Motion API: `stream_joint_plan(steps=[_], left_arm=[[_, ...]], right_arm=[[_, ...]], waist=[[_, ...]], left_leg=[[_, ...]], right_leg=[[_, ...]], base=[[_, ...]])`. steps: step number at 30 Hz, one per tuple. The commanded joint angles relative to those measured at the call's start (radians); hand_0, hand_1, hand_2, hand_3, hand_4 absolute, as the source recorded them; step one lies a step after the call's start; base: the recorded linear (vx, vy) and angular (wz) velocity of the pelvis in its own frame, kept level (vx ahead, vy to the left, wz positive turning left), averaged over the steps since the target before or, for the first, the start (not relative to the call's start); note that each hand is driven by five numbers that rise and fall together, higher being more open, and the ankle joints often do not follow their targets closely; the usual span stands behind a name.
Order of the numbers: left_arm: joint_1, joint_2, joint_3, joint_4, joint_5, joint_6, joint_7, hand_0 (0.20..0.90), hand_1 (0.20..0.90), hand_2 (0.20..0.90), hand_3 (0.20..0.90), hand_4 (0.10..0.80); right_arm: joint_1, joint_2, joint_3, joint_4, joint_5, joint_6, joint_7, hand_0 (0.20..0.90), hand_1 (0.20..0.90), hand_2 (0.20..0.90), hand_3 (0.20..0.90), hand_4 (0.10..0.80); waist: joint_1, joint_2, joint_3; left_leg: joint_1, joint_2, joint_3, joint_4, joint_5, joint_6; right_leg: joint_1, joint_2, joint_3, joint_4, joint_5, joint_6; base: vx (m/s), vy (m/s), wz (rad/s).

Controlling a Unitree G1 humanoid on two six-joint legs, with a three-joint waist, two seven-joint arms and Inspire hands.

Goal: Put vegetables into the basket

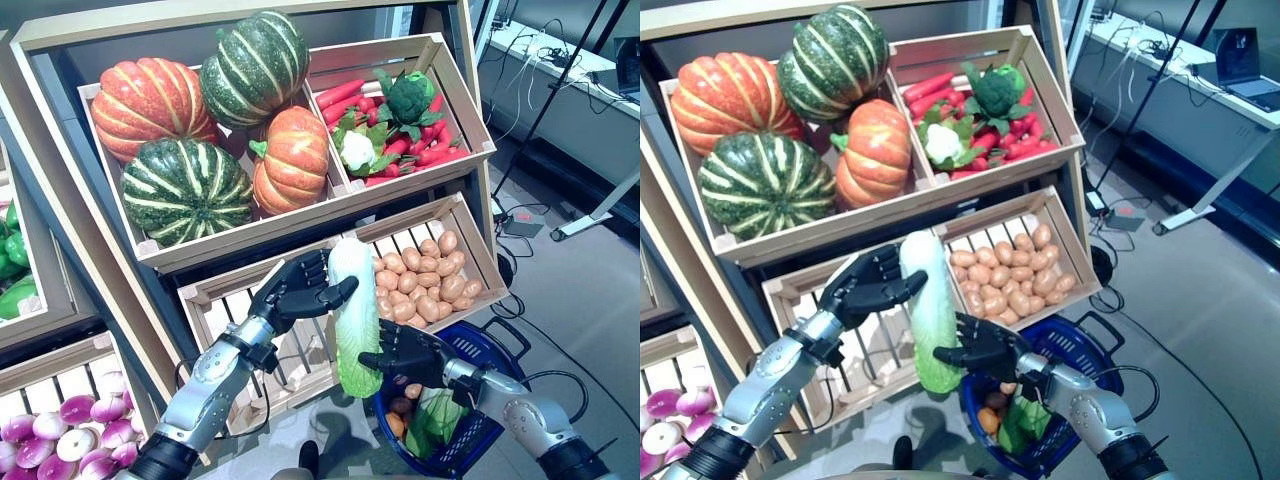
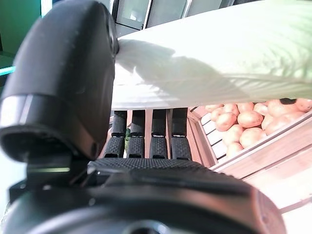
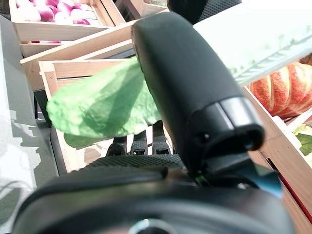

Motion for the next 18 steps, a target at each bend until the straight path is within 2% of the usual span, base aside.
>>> stream_joint_plan(steps=[1,8,18], left_arm=[[-0.120,-0.034,-0.021,-0.121,-0.053,-0.068,-0.079,0.300,0.300,0.300,0.300,0.400],[-0.114,-0.013,-0.027,-0.110,-0.080,-0.061,-0.131,0.300,0.300,0.300,0.300,0.400],[-0.114,-0.012,-0.034,-0.112,-0.098,-0.050,-0.135,0.300,0.300,0.300,0.300,0.400]], right_arm=[[-0.066,0.014,-0.008,-0.035,0.075,-0.068,-0.019,0.300,0.300,0.300,0.300,0.400],[-0.067,-0.001,-0.009,-0.044,0.086,-0.059,-0.007,0.300,0.300,0.300,0.300,0.400],[-0.063,-0.001,-0.011,-0.046,0.102,-0.080,-0.006,0.300,0.300,0.300,0.300,0.400]], waist=[[0.011,-0.026,-0.063],[0.013,-0.023,-0.064],[0.010,-0.022,-0.066]], left_leg=[[0.072,0.001,0.005,0.001,-0.136,-0.022],[0.071,0.002,0.006,0.001,-0.134,-0.021],[0.070,0.003,0.006,0.001,-0.133,-0.020]], right_leg=[[-0.047,-0.075,0.050,-0.053,0.131,0.056],[-0.048,-0.075,0.050,-0.053,0.133,0.057],[-0.050,-0.071,0.057,-0.053,0.133,0.056]], base=[[0.000,0.000,0.00],[0.000,0.000,0.00],[0.000,0.000,0.00]])
